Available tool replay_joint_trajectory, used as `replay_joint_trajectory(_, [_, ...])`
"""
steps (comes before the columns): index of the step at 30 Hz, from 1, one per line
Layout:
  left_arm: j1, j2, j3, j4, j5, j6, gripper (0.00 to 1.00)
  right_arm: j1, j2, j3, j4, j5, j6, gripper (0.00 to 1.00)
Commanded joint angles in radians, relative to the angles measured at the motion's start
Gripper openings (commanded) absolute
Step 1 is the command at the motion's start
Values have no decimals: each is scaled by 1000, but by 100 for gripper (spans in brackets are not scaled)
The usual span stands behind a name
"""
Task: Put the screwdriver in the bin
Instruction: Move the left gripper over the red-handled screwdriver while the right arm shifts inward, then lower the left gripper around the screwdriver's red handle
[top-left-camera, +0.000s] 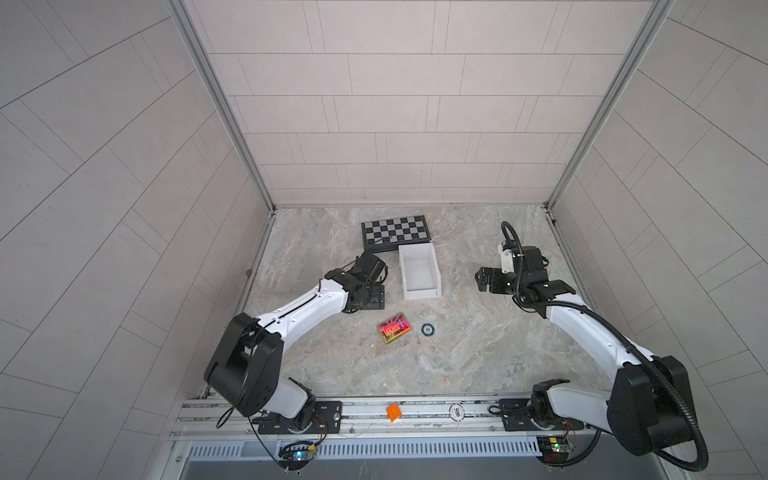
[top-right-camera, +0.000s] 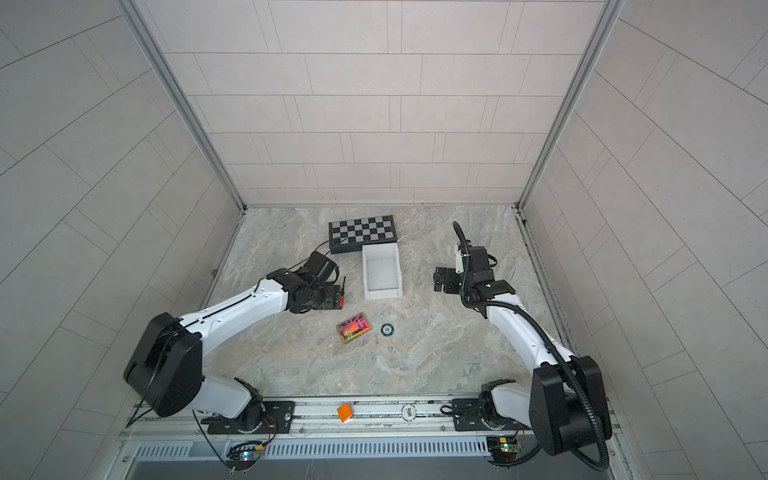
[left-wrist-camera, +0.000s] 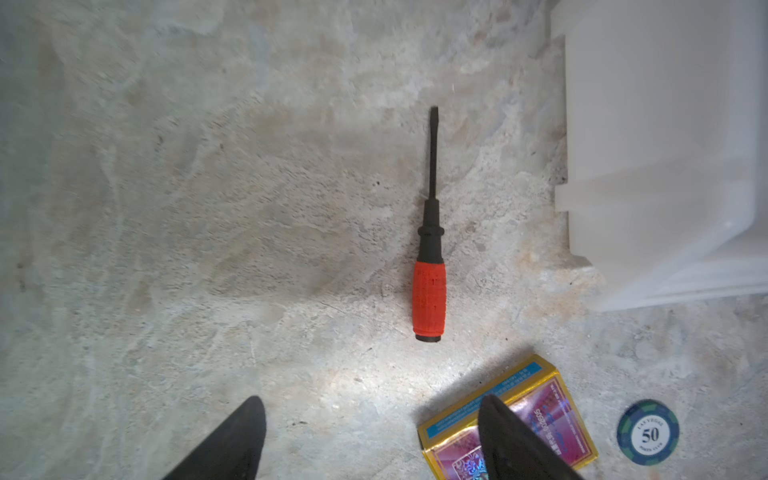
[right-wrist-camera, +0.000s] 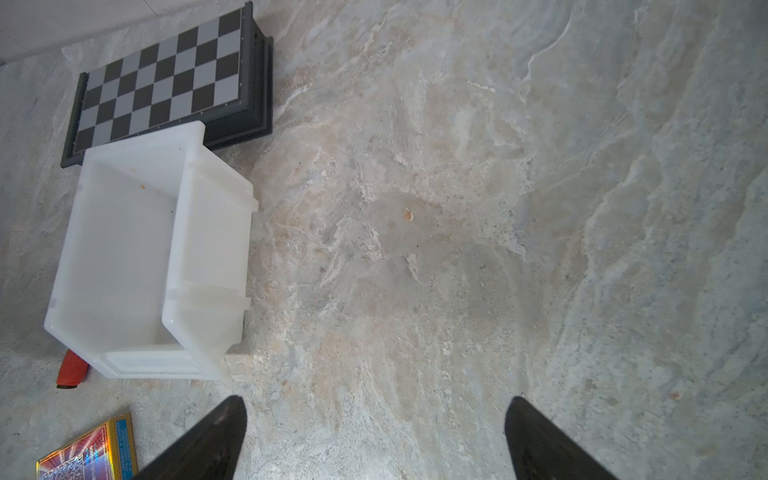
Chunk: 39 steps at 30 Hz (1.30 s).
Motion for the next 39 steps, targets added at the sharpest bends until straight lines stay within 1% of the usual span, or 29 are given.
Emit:
replay_joint_trajectory(1, [-13,47,28,-22,26,36,80,3,-33,-18,-33,-13,30,99])
replay_joint_trajectory(4, [-27,63,49,-20,29,39,80,4,-39,-37,-20,-31,38,99])
replay_joint_trajectory(7, [-36,75,63,-15,31,41,78,4,-37,-34,-22,-36,38,99])
replay_joint_trajectory(10, [-48,85,75,-14,21,41,78,5,-34,-17,-28,-52,29,99])
replay_joint_trajectory(12, [-53,83,68,-4,39,47,79,2,-22,9,-33,-66,11,99])
replay_joint_trajectory(13, [-56,74,52,0,19,35,80,3,-12,33,-58,-87,0,99])
replay_joint_trajectory(14, [-56,63,42,1,15,14,80,5,-4,46,-78,-100,5,99])
replay_joint_trajectory(15, [-56,52,34,12,27,8,81,6,3,48,-82,-103,-14,99])
replay_joint_trajectory(16, [-56,45,38,0,26,12,81,4,10,40,-75,-96,-48,99])
replay_joint_trajectory(20, [-56,62,119,-107,-32,88,82,2,29,69,-125,-72,-89,99])
replay_joint_trajectory(22, [-56,58,113,-93,-29,90,81,3,20,70,-141,-52,-89,99])
replay_joint_trajectory(25, [-56,79,101,-92,-33,82,80,2,-2,39,-120,-46,-108,99])
replay_joint_trajectory(30, [-55,181,141,-66,-24,76,77,0,4,36,-114,-52,-99,99])
replay_joint_trajectory(33, [-55,224,175,-54,-31,67,71,2,15,41,-106,-67,-81,99])
replay_joint_trajectory(39, [-55,294,231,-53,-41,68,65,1,17,37,-91,-75,-65,99])
